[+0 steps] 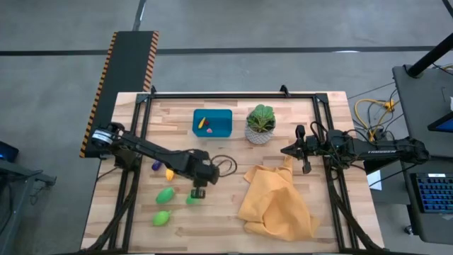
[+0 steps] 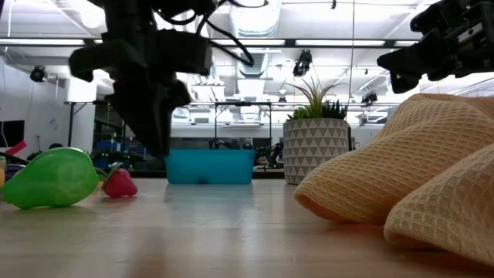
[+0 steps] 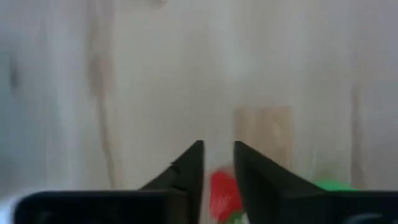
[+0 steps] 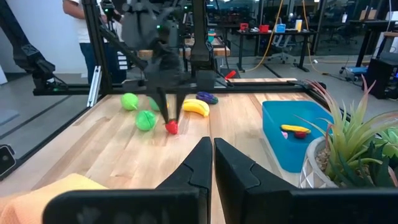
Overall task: Pick and placing Produce into tupperware
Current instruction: Put the red strawberry into the blue bin
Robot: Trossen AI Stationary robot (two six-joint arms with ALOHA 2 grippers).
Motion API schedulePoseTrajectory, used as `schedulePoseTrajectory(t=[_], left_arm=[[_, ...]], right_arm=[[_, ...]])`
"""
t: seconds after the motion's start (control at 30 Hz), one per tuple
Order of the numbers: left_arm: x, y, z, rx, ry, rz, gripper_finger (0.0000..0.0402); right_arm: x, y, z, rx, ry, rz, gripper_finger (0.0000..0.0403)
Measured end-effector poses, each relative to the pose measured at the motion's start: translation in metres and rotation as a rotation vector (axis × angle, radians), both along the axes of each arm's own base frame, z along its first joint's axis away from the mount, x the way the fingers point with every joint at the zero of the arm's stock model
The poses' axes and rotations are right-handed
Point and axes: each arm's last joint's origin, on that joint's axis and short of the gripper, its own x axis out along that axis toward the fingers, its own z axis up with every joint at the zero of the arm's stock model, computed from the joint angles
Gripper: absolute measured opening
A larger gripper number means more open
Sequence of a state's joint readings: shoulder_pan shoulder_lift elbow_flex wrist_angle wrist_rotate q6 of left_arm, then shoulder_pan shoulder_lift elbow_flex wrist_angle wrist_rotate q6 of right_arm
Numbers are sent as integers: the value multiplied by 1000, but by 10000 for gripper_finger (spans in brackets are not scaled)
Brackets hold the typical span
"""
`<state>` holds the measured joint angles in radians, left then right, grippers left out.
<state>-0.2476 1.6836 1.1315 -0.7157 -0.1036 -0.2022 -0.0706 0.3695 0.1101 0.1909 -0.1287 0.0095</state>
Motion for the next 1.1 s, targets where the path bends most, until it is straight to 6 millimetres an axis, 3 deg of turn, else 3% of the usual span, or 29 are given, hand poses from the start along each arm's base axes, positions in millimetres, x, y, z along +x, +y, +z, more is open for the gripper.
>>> schedulePoseTrajectory(t=[0.23,0.37,0.7,1.1], left_arm=[[-9,10,-1,-50,124,221,226],[-11,11,-1,-72,145,298,274],[-9,16,-6,-134,162,538,286],[-4,13,-29,-153,265,563,286]], right_arm=[[0,0,0,1,0,0,9],[0,0,0,1,0,0,9],[0,0,0,9,0,-1,9],[0,0,0,9,0,-1,9]])
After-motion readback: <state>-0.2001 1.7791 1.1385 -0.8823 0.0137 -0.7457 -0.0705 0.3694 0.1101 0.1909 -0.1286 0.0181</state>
